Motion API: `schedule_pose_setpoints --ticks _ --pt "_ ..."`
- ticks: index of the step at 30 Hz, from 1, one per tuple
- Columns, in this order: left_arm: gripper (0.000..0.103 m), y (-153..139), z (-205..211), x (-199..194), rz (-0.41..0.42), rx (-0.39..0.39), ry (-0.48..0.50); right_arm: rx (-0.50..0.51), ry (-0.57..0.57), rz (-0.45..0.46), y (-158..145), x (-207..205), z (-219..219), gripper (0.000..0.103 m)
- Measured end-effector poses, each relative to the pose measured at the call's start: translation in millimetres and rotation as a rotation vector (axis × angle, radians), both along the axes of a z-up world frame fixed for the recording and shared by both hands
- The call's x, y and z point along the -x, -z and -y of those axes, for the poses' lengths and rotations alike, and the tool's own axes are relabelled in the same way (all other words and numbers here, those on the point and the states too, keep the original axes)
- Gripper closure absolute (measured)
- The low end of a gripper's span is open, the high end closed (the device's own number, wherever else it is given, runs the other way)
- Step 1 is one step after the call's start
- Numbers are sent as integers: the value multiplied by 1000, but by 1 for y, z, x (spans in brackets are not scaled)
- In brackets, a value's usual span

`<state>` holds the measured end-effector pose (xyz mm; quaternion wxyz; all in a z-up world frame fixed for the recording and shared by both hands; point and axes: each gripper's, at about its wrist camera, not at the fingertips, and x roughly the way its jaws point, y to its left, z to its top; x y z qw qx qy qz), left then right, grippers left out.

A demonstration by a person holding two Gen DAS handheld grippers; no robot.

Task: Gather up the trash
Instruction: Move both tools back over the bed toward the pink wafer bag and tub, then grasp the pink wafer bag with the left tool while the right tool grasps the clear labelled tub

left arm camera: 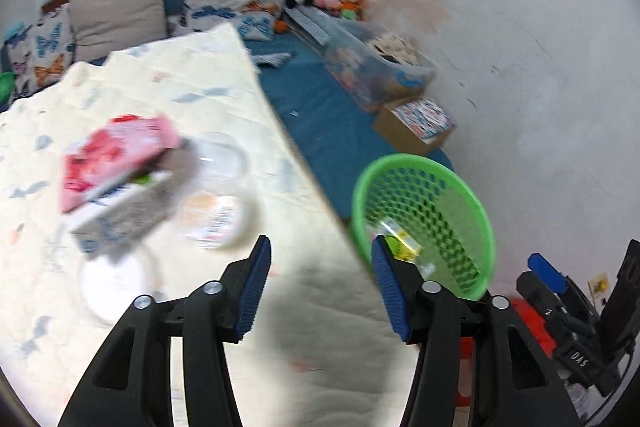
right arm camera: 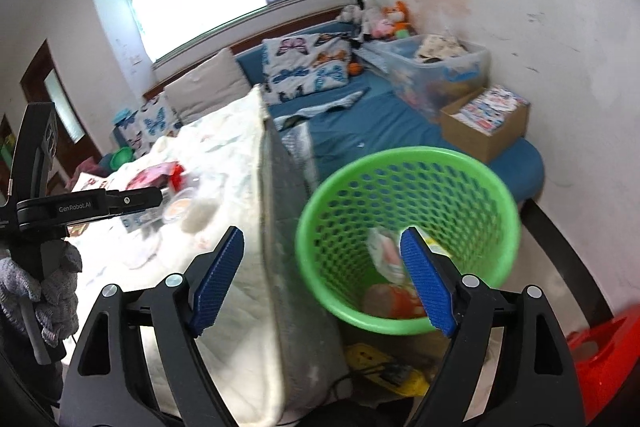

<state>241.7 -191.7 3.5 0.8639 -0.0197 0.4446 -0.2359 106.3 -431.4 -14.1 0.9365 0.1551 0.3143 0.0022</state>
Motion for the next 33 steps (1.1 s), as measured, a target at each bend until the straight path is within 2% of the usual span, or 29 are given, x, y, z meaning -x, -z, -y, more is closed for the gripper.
schedule_pose_setpoints --ticks 8,18,26,33 --pt "47 -5 -68 -17 34 -28 -118 -14 -106 -27 -2 -37 -45 22" --pt "47 -8 -141 -36 32 -13 -239 -29 -246 -98 10 -91 -109 22" --pt "46 -5 -169 -50 14 -7 -273 43 -355 -134 26 -128 -163 20" --pt "46 8 -179 -64 -11 -15 -256 123 -386 -174 43 -159 -189 20"
